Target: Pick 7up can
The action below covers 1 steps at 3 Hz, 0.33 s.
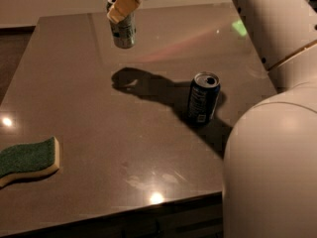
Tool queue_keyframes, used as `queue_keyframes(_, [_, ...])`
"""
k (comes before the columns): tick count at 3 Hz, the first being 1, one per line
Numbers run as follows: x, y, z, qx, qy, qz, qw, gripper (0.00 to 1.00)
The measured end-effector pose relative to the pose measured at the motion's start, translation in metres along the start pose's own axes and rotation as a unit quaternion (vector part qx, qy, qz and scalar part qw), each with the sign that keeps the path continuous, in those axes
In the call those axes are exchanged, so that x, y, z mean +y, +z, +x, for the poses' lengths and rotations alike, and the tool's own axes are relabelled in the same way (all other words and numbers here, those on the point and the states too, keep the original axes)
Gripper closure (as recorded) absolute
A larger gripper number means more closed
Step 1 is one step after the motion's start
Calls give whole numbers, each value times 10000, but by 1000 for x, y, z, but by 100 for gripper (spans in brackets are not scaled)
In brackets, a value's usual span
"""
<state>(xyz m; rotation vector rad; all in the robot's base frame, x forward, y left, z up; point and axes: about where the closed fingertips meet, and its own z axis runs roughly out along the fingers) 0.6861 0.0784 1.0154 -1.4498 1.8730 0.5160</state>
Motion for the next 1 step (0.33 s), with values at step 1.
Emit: queue_keyframes(1, [0, 0, 0, 0, 0, -1, 10000, 100])
